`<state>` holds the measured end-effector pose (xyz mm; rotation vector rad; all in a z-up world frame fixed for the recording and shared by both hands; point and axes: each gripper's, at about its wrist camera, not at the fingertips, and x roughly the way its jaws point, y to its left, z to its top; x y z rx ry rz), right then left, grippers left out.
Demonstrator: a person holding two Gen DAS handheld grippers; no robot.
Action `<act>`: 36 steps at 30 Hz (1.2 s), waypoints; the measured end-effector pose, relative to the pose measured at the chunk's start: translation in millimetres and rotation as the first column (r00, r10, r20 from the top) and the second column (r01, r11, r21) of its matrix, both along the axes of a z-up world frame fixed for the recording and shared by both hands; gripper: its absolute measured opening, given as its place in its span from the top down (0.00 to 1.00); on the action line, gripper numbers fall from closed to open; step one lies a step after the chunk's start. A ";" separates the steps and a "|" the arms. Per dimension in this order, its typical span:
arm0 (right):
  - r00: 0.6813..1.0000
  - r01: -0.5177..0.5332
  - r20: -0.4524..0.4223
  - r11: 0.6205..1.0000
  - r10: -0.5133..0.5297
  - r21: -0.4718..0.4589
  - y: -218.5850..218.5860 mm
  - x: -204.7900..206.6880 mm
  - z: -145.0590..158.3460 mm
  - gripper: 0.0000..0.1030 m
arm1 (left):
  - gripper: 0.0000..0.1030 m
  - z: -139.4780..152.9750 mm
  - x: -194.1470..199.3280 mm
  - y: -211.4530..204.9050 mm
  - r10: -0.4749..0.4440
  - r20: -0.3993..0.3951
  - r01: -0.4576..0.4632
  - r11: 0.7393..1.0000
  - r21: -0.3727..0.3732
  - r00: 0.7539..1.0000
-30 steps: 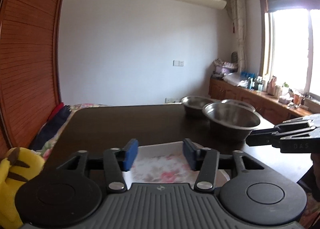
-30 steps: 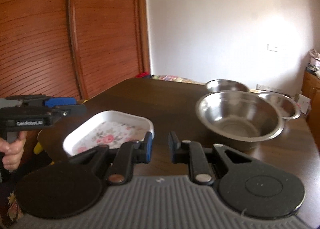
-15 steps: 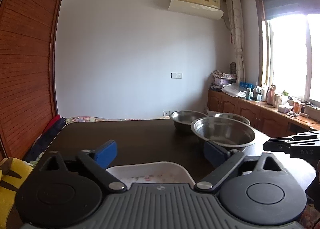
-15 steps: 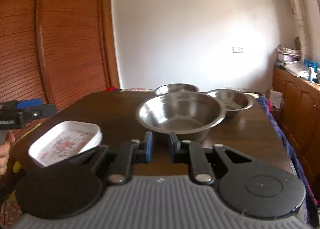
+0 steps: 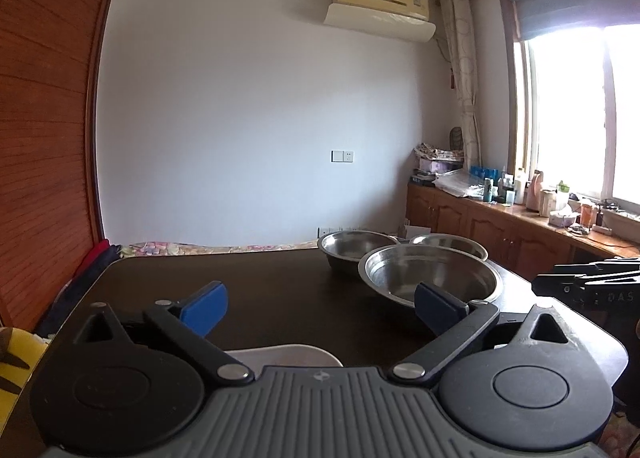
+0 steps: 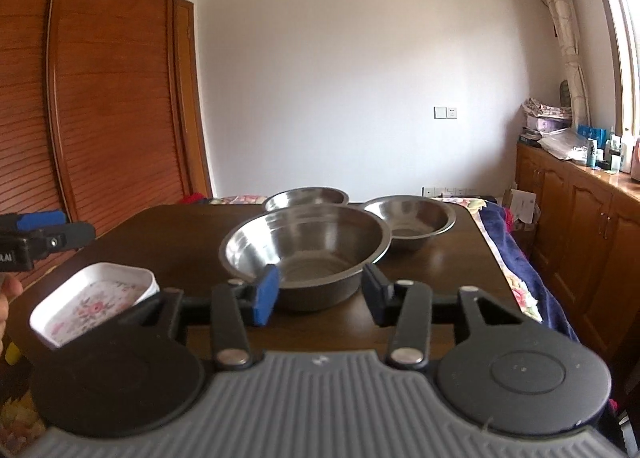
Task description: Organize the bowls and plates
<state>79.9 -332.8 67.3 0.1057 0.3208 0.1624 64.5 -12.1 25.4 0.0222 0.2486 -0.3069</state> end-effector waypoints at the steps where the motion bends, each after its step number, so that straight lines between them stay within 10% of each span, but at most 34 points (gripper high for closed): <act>1: 1.000 0.005 0.002 1.000 -0.005 0.000 -1.0 0.9 -0.2 0.49 | 0.00 0.0 1.3 -1.1 -0.001 -0.002 0.001 1.000 0.000 1.000; 8: 0.999 0.015 0.037 1.000 -0.016 0.022 -10.0 8.9 1.4 0.15 | 0.00 1.7 14.2 -13.4 -0.023 -0.003 0.023 1.000 0.004 1.000; 36: 0.997 -0.056 -0.061 0.998 0.056 0.002 -34.7 82.1 7.3 0.15 | 0.00 29.7 86.4 -47.2 -0.121 -0.106 0.127 0.991 0.052 0.987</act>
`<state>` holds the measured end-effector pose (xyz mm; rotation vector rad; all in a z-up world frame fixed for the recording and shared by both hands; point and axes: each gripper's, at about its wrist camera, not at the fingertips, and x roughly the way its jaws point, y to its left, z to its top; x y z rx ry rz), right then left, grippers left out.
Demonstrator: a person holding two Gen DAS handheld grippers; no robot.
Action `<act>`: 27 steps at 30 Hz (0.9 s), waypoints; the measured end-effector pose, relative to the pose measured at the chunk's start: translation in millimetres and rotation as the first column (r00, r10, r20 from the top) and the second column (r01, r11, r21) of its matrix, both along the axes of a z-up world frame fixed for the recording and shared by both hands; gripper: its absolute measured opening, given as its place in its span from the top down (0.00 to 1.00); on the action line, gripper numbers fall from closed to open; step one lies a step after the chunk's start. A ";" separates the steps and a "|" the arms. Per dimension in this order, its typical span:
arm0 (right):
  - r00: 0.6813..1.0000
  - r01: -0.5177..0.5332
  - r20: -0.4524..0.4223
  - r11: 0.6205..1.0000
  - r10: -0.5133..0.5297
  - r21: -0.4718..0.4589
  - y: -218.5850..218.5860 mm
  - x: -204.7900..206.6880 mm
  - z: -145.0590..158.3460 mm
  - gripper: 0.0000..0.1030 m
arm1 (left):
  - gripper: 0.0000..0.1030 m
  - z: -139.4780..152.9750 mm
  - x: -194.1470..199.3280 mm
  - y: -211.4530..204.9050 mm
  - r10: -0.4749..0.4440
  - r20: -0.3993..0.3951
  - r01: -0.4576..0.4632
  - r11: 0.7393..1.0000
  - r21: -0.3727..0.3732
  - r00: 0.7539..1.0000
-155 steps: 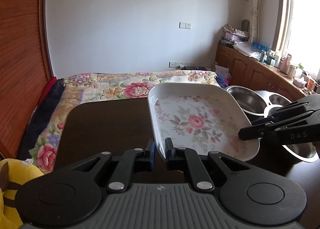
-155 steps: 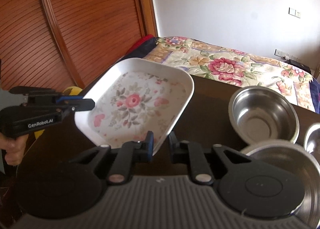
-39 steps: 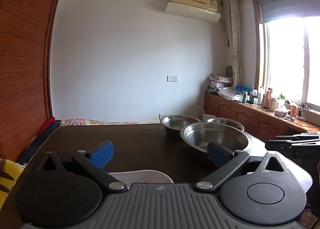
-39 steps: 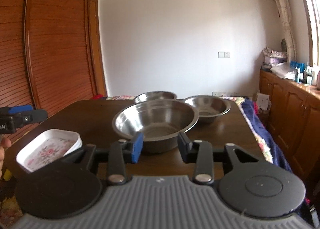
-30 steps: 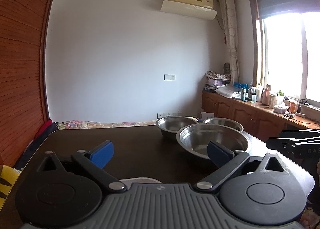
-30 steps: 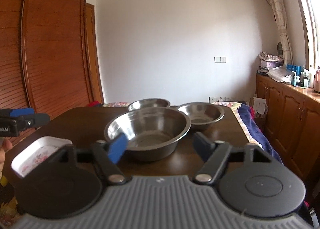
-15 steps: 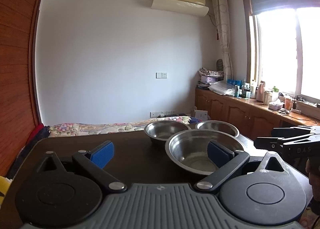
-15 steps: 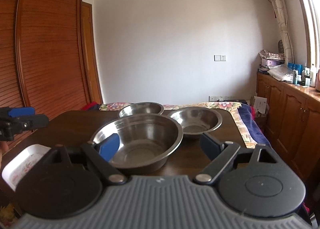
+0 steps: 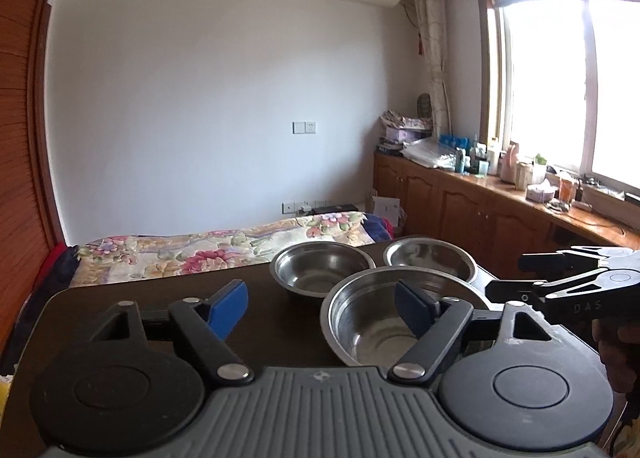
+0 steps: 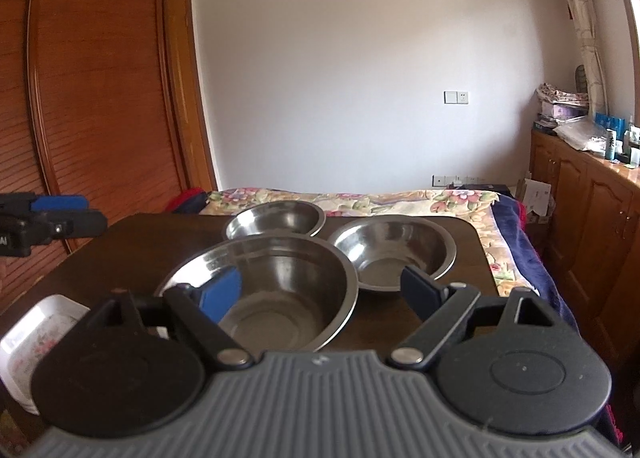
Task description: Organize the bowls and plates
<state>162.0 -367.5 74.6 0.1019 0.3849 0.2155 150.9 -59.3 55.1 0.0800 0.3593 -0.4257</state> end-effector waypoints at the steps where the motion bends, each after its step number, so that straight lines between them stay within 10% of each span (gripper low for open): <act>1: 1.000 -0.001 -0.005 1.000 0.001 -0.006 1.1 2.7 -1.1 0.16 | 0.01 -0.9 2.7 -1.6 -0.002 -0.003 0.002 1.000 0.006 1.000; 27: 0.984 -0.046 -0.166 0.994 0.061 0.097 -8.6 26.8 -29.1 0.64 | 0.49 -42.0 70.5 -30.8 -0.014 -0.276 0.035 0.997 0.071 0.961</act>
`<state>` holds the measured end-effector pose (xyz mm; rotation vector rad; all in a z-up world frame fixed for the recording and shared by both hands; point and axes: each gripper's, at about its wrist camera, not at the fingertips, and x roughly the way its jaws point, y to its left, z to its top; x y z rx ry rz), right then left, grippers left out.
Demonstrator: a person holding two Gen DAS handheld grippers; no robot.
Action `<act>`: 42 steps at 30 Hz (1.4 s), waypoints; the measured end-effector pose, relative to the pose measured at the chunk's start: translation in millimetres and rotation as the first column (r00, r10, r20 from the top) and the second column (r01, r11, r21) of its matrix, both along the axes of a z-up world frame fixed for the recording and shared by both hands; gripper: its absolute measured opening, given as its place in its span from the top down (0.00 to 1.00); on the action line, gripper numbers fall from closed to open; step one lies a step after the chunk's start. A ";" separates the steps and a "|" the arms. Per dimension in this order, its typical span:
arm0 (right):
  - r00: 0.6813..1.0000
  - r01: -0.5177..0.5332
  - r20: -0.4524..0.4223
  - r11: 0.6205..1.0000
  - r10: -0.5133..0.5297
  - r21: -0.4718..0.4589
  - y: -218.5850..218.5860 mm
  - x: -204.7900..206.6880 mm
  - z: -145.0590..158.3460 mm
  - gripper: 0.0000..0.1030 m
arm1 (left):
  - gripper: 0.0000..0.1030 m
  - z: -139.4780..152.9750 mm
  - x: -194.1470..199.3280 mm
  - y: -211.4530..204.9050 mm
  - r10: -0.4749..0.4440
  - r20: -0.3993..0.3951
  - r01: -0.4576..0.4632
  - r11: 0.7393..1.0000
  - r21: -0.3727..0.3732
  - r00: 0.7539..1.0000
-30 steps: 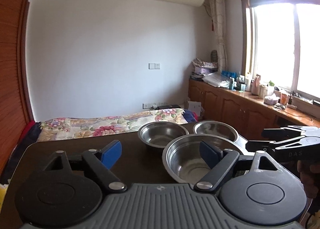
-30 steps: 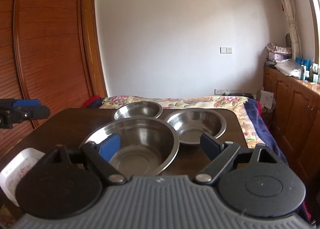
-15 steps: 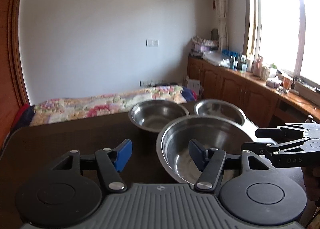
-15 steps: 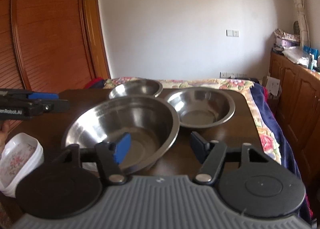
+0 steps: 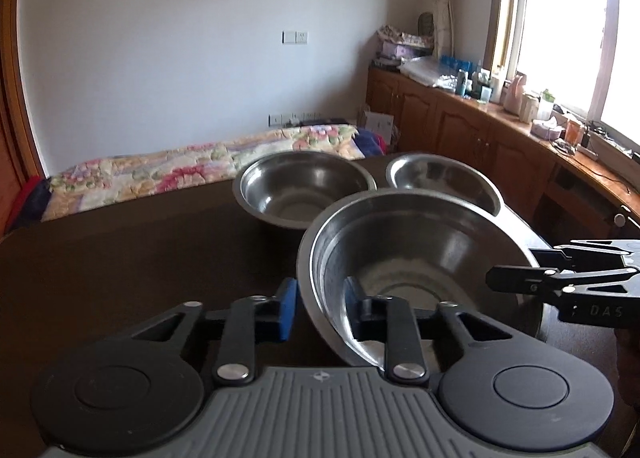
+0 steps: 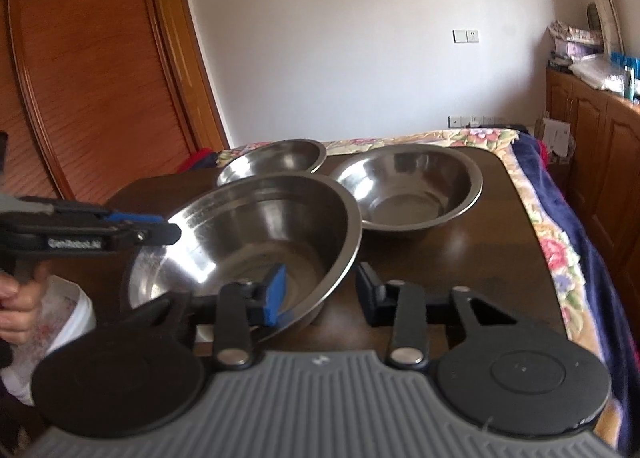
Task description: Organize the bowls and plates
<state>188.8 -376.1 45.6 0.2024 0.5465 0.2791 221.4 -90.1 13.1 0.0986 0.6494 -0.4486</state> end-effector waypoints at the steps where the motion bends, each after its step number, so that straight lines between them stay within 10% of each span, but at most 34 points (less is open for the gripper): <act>1: 1.000 0.002 -0.001 1.000 -0.002 0.010 -0.6 -0.7 -0.3 0.69 | 0.54 -0.7 0.7 -0.2 -0.002 -0.002 0.002 1.000 0.001 1.000; 42: 0.996 0.052 0.068 0.997 -0.055 0.053 18.0 -70.2 -1.8 0.83 | 0.55 -1.1 -111.9 33.1 0.029 0.090 -0.020 0.995 -0.098 0.996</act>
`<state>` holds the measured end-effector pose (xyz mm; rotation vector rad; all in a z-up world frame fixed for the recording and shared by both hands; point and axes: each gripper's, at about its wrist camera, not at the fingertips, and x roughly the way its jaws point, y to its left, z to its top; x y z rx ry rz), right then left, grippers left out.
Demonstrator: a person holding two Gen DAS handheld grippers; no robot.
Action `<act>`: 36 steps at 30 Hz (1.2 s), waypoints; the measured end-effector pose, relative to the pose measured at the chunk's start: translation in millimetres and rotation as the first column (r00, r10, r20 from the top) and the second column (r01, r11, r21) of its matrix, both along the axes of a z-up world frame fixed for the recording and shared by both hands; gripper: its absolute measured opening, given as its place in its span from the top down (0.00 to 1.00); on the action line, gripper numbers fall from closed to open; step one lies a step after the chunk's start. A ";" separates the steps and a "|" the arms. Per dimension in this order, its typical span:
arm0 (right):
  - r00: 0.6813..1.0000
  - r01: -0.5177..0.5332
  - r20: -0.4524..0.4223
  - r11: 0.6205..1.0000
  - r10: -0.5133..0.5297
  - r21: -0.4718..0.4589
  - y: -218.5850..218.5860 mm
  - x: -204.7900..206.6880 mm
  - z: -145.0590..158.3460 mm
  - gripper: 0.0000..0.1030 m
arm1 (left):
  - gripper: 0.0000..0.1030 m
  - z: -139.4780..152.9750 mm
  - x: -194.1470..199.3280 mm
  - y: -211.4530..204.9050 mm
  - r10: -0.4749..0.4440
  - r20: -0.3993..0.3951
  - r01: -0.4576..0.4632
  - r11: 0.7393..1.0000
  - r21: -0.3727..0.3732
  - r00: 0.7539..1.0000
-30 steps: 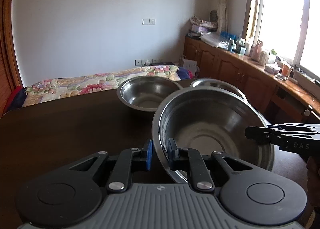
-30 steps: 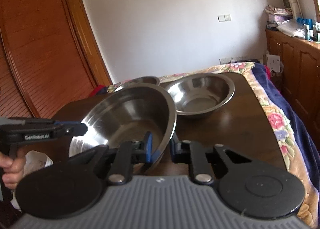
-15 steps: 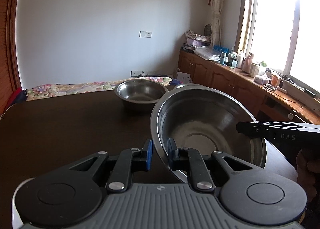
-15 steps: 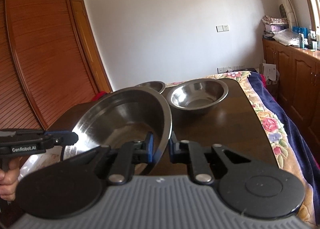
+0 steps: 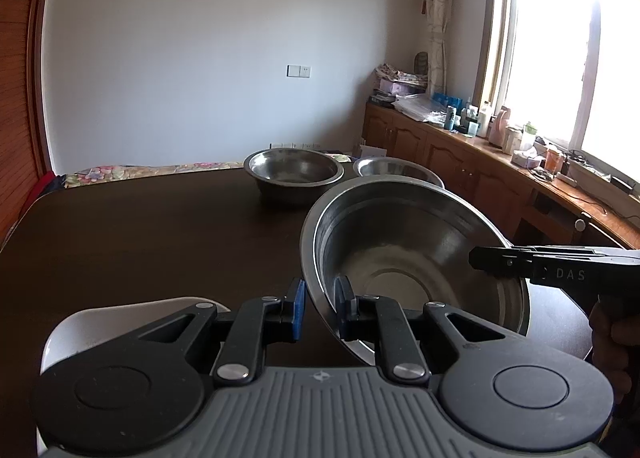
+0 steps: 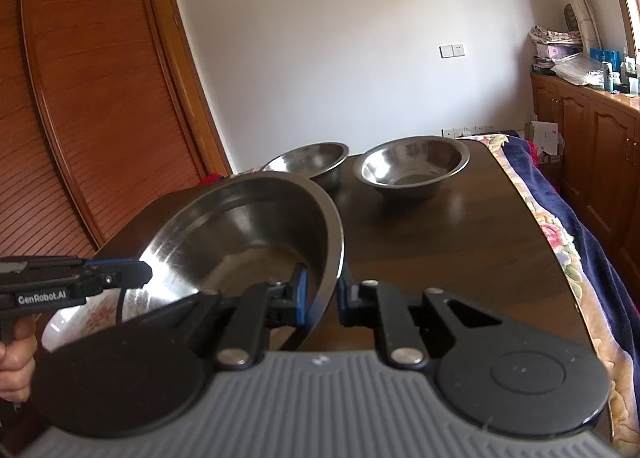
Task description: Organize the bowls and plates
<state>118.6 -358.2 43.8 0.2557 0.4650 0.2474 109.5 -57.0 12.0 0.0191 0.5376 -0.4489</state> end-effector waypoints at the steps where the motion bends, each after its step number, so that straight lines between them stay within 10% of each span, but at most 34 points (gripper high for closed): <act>1: 1.000 -0.003 0.000 1.000 0.003 -0.002 -0.4 0.0 0.0 0.83 | 0.55 -0.1 1.0 0.0 0.001 -0.004 -0.001 1.000 -0.002 1.000; 36: 1.000 0.015 0.015 0.998 -0.014 -0.068 10.2 -8.3 -7.1 0.66 | 0.49 -17.6 -5.1 11.7 -0.017 -0.004 0.017 1.000 -0.001 1.000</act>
